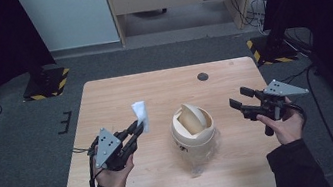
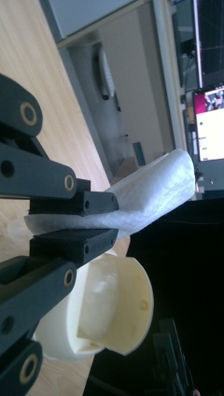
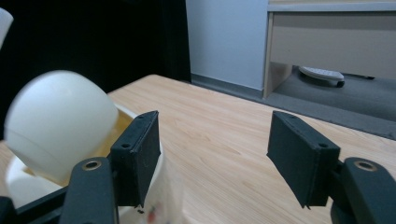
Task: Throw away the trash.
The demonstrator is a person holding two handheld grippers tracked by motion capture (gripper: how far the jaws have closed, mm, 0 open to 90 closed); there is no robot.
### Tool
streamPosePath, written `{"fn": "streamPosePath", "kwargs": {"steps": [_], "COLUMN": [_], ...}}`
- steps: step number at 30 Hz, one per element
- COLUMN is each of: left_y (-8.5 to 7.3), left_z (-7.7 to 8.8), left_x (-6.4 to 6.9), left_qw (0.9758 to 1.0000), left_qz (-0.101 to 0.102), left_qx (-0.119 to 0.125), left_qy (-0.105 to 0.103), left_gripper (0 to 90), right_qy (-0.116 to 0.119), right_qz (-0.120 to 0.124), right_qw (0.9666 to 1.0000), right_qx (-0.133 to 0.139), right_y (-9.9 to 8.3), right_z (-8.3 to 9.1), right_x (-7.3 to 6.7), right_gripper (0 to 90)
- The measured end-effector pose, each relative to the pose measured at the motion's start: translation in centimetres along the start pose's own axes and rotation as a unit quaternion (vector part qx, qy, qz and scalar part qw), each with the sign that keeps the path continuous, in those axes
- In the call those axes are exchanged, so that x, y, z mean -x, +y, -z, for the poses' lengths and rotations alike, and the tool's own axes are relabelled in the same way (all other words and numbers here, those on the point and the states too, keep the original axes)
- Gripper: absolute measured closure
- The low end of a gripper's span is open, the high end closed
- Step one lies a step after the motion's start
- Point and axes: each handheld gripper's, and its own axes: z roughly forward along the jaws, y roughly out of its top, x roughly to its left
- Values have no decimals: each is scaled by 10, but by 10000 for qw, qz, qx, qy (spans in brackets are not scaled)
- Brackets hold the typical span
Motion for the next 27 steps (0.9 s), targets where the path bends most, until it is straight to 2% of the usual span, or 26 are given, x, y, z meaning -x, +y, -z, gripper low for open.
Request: {"fn": "streamPosePath", "kwargs": {"steps": [1, 2, 6, 7, 10, 16, 19, 27], "left_y": [2, 6, 12, 13, 17, 24, 30, 34], "left_z": [0, 0, 0, -1, -4, -12, -16, -27], "left_x": [2, 5, 9, 9, 11, 18, 24, 35], "left_qw": [10000, 9999, 9997, 9996, 9992, 9984, 9976, 9963], "left_qz": [-9, -63, -108, -148, -204, -263, -297, -358], "left_qx": [44, 103, 141, 152, 237, 331, 421, 438], "left_qy": [-28, -74, -149, -163, -243, -383, -460, -640], "left_gripper": [812, 812, 812, 812, 812, 812, 812, 812], "right_qy": [0, 53, 128, 230, 299, 553, 774, 988], "right_qz": [0, -63, -96, -120, -137, -155, -152, -178], "right_qw": [10000, 9999, 9996, 9992, 9990, 9968, 9948, 9921], "right_qx": [0, 144, 214, 288, 315, 554, 644, 747], "right_y": [0, 4, 11, 16, 21, 39, 49, 58], "right_z": [0, 0, 0, -2, -3, -9, -12, -17], "right_x": [0, -3, -8, -12, -16, -28, -38, -49], "right_gripper": [344, 348, 348, 347, 348, 354, 360, 374]}}
